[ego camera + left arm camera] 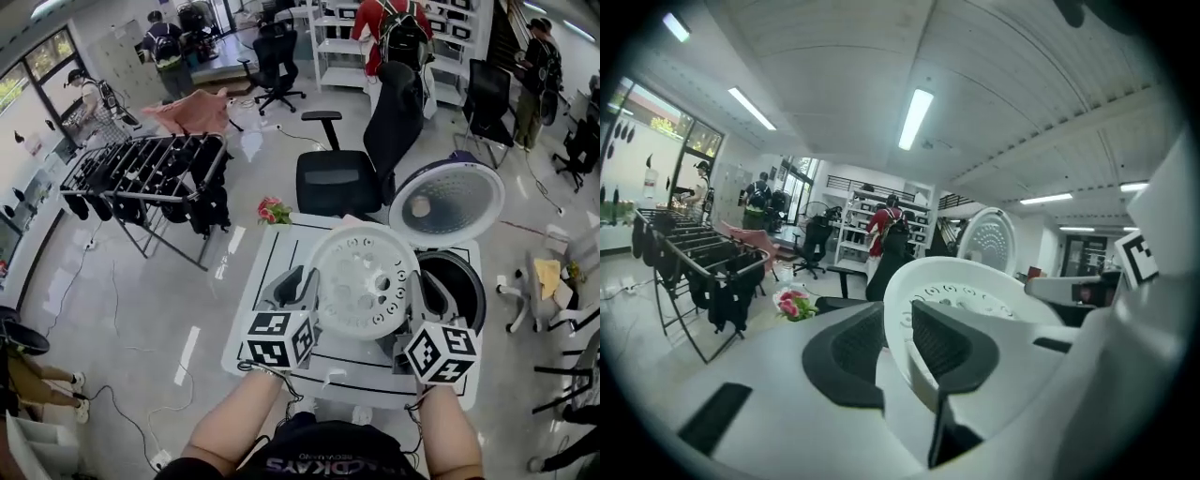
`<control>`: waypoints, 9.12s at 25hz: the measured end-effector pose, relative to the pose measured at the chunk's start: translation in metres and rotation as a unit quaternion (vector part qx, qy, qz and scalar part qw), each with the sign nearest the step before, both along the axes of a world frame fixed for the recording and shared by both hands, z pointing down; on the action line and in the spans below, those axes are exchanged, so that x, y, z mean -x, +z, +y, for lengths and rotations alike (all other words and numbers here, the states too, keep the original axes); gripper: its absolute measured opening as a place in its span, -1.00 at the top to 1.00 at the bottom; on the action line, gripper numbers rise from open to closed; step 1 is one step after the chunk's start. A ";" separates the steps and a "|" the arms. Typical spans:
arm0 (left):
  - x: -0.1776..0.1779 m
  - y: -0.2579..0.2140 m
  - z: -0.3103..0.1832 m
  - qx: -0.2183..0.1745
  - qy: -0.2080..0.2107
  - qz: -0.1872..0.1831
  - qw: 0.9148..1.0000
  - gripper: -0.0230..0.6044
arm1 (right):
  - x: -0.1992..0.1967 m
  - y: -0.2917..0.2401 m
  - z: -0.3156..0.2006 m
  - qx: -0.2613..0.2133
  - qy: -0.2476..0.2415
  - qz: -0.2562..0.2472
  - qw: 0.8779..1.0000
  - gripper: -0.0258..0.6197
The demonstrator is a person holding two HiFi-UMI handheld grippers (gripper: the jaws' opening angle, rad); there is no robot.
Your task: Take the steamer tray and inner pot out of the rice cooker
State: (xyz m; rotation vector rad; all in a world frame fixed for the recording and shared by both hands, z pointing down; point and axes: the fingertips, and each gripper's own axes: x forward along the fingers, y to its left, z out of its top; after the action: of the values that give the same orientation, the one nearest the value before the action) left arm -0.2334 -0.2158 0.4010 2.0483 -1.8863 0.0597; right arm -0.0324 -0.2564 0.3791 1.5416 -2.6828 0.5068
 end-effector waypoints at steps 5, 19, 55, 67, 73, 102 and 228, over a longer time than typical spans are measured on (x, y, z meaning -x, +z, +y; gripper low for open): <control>0.071 0.012 0.013 0.003 -0.037 -0.002 0.999 0.66 | 0.076 0.012 -0.008 0.000 -0.051 0.007 0.999 0.74; 0.177 0.088 -0.006 0.063 -0.056 -0.001 0.996 0.66 | 0.190 0.084 -0.049 0.046 -0.084 0.023 0.995 0.76; 0.240 0.268 -0.089 0.174 -0.029 0.019 0.984 0.69 | 0.247 0.299 -0.119 0.209 -0.068 0.094 0.971 0.76; 0.245 0.276 -0.088 0.178 -0.020 0.022 0.984 0.64 | 0.248 0.292 -0.121 0.169 -0.064 0.111 0.977 0.75; 0.249 0.256 -0.082 0.156 -0.019 0.019 0.987 0.56 | 0.254 0.260 -0.116 0.120 -0.088 0.104 0.983 0.67; -0.066 0.009 -0.035 -0.033 0.311 0.032 0.949 0.02 | 0.058 -0.022 0.003 -0.120 -0.034 0.090 0.988 0.16; -0.161 -0.045 -0.005 -0.061 -0.049 -0.045 0.996 0.64 | -0.180 -0.024 -0.003 -0.026 0.042 -0.017 0.999 0.67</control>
State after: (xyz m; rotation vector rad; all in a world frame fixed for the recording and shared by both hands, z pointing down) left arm -0.0719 -0.2207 0.3563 2.0603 -2.0894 0.0122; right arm 0.1477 -0.2595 0.3555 1.6802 -2.6864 0.4741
